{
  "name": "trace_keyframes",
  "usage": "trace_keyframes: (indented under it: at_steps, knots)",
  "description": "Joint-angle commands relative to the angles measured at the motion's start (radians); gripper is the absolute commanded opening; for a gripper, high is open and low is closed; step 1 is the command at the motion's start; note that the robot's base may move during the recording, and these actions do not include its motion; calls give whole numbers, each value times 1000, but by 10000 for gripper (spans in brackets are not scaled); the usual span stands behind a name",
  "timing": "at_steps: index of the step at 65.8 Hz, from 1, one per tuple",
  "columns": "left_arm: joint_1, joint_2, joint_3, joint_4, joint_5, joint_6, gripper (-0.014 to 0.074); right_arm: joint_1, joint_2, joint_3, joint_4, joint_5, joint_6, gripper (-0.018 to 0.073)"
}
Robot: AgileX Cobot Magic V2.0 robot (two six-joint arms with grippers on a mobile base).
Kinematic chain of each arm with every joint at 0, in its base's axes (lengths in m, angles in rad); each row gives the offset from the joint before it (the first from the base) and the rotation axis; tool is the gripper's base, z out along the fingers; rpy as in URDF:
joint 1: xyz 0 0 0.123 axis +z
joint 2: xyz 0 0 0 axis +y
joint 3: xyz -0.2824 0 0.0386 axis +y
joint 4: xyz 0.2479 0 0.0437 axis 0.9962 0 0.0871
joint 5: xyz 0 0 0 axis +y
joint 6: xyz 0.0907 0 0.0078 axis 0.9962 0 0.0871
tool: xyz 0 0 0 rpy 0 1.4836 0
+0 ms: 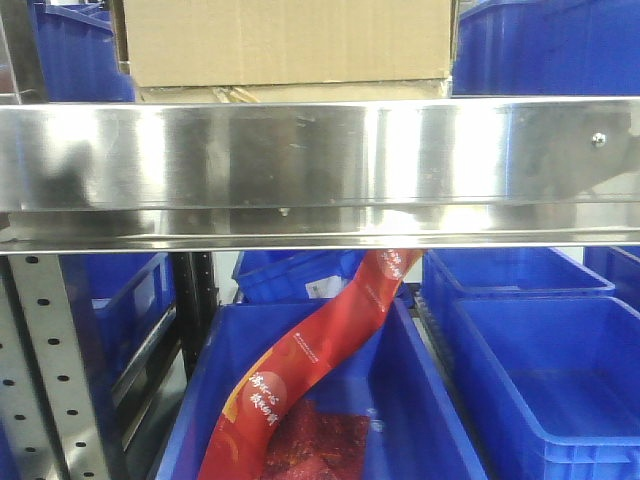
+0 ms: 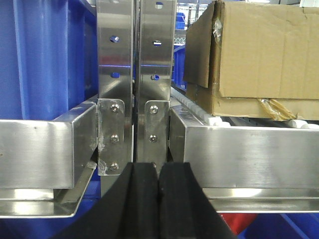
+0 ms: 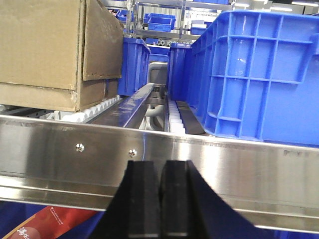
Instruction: Stack two boxes on right shelf middle
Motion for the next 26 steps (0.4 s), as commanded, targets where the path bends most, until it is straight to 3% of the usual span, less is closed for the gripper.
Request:
trace_keyframes:
  at_steps: [1, 26]
  knots:
    - [2, -5, -1, 5, -10, -7, -111, -6, -4, -1, 6, -18, 2, -161]
    - [2, -5, -1, 5, -10, -7, -111, -6, -4, -1, 6, -18, 2, -161]
